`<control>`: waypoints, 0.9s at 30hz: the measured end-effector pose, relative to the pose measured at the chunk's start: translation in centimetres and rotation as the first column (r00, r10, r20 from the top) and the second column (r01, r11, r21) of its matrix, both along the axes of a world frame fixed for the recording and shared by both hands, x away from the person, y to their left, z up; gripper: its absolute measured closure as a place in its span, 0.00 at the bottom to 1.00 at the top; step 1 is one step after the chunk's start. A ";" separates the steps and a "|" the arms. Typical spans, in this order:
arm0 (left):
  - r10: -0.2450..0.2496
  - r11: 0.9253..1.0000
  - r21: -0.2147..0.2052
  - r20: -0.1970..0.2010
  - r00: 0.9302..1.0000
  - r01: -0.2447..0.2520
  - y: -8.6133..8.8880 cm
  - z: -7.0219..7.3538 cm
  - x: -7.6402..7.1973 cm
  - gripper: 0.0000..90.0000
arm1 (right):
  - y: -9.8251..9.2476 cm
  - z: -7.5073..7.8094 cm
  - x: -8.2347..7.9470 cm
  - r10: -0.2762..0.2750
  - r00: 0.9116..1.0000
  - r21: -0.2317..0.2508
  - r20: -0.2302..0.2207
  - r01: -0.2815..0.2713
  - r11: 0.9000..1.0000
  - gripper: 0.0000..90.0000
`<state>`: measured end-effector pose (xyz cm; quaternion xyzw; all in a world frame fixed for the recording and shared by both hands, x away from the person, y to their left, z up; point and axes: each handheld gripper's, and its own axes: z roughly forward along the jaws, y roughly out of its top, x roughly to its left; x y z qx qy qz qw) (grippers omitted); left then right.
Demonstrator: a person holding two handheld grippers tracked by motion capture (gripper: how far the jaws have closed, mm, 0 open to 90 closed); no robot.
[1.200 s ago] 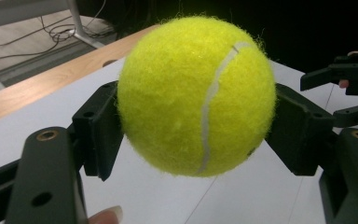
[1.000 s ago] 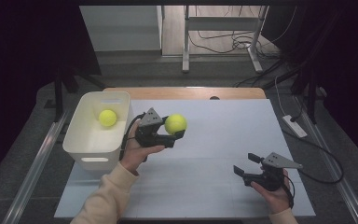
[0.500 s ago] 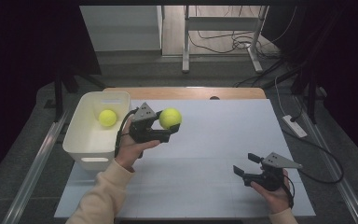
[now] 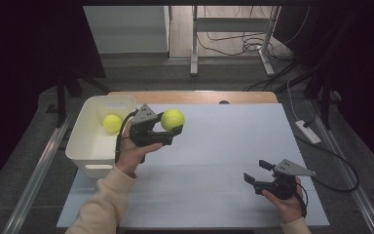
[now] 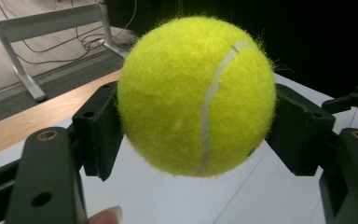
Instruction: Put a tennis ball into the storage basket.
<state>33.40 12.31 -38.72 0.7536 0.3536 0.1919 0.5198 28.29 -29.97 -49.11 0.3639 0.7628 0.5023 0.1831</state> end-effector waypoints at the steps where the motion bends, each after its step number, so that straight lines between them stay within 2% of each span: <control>1: 0.002 1.000 -0.004 0.001 1.000 -0.002 0.1 0.1 0.0 0.30 | 0.0 0.0 0.0 0.000 1.000 0.000 -0.001 0.000 1.000 0.20; 10: 0.021 1.000 -0.005 0.002 1.000 -0.021 0.8 0.6 0.1 0.30 | 0.0 0.0 0.0 -0.003 1.000 0.003 -0.001 0.003 1.000 0.20; 27: 0.086 0.996 0.001 0.020 0.996 -0.086 2.9 2.2 -0.2 0.30 | 0.0 0.1 0.0 -0.004 1.000 0.009 0.000 0.004 1.000 0.20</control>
